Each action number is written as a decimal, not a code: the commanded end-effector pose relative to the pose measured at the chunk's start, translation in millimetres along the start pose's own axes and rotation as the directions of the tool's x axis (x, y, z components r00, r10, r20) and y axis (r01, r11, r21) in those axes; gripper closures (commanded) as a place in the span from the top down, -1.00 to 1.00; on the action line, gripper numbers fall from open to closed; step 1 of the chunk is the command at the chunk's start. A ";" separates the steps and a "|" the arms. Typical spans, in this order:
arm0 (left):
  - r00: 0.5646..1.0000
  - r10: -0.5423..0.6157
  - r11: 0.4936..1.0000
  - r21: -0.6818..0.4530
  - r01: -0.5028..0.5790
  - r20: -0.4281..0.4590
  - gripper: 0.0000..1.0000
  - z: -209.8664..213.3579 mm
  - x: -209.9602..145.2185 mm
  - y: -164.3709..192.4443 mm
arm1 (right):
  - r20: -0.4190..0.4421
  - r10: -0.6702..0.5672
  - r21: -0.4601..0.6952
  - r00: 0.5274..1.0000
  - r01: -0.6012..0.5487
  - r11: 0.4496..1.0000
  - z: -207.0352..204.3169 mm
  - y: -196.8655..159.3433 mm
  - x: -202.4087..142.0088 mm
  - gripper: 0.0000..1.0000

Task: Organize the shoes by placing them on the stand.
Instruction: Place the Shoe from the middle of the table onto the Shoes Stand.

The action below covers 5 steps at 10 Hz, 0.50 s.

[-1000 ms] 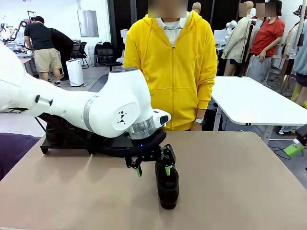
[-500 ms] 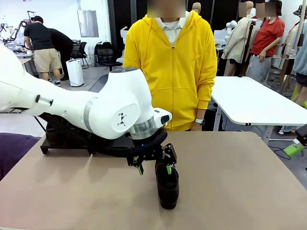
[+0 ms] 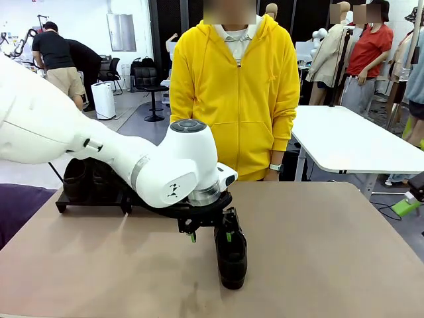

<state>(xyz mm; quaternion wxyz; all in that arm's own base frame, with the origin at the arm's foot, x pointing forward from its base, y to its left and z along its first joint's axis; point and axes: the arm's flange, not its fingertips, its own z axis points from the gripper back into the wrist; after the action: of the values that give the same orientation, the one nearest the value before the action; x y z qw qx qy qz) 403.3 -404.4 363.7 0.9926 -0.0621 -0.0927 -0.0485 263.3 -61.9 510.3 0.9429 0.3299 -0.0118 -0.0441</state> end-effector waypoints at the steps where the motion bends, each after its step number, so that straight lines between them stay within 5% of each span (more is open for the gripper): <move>1: 1.000 0.021 0.999 0.029 -0.021 -0.016 1.00 -10.7 4.2 -13.8 | 0.003 0.024 0.028 1.000 -0.024 0.999 2.6 0.7 1.9 1.00; 4: 0.999 0.039 0.998 0.055 -0.037 -0.024 0.90 -17.2 5.0 -11.7 | 0.003 0.024 0.028 1.000 -0.024 0.999 2.6 0.7 1.9 1.00; 5: 0.998 0.048 0.997 0.061 -0.046 -0.030 -0.26 -16.7 3.6 -11.1 | 0.003 0.024 0.028 1.000 -0.024 0.999 2.6 0.7 1.9 1.00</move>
<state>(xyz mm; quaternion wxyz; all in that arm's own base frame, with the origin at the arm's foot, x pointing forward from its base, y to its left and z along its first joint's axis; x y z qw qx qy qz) 407.7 -414.0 346.1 0.9955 -0.0483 -0.0711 -0.0394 263.3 -62.0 510.3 0.9429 0.3299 -0.0118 -0.0441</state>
